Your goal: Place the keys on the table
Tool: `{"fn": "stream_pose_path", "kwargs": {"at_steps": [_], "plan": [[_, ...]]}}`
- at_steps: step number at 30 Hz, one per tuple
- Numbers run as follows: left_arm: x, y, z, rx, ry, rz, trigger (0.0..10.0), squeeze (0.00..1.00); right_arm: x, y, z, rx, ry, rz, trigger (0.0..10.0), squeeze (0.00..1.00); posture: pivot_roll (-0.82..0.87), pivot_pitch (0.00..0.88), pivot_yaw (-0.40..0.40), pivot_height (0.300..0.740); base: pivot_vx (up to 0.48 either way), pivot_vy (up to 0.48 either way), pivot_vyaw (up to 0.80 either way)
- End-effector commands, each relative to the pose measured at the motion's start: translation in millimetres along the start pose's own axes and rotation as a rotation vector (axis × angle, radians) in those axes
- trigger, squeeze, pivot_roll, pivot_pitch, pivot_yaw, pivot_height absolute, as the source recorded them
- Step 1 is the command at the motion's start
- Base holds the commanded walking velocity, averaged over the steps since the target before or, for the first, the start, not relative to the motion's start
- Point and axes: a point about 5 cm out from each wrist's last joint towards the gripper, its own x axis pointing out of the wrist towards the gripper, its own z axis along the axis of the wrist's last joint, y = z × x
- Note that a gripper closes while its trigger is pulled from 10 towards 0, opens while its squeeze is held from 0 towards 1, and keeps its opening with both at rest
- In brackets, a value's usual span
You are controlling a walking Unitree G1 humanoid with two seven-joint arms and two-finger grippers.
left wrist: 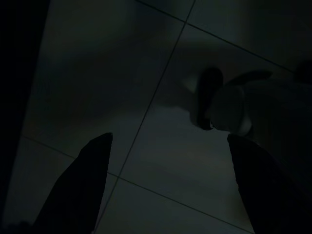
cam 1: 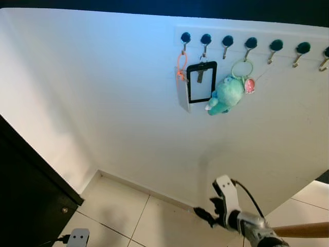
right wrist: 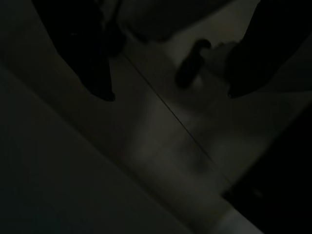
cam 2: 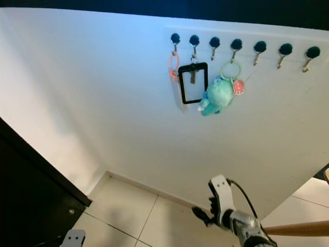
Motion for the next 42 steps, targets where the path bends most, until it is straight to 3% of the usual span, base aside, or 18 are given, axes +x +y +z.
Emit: {"fn": "stream_pose_path", "kwargs": {"at_steps": [1,9,15,21,42], "plan": [[0.7,-3.2,-2.2,0.006,0.008,-0.001,10.0,0.00,-1.4,2.5,-18.8,0.017,0.080,-0.055,10.0,0.00,-0.10,0.031,0.060,0.740,0.000,0.000,0.00],[1.5,-4.5,1.2,0.019,0.006,-0.002,10.0,0.00,-14.6,10.2,-69.7,0.057,0.265,-0.151,10.0,0.00,-0.10,0.019,0.056,0.740,0.000,0.000,0.00],[2.2,-5.1,4.6,0.001,-0.007,0.003,10.0,0.00,-22.4,14.4,-91.0,0.069,0.347,-0.189,10.0,0.00,-0.08,0.012,0.040,0.740,0.000,0.000,0.00],[2.2,-8.1,-2.2,0.006,0.015,0.003,10.0,0.00,-23.0,12.7,-91.2,0.062,0.356,-0.209,10.0,0.00,-0.08,0.014,0.037,0.740,0.000,0.000,0.00],[1.6,-5.9,-3.0,0.031,0.024,0.013,10.0,0.00,-20.9,15.4,-91.1,0.058,0.364,-0.211,10.0,0.00,-0.06,0.009,0.039,0.740,-0.304,0.000,0.00]]}}
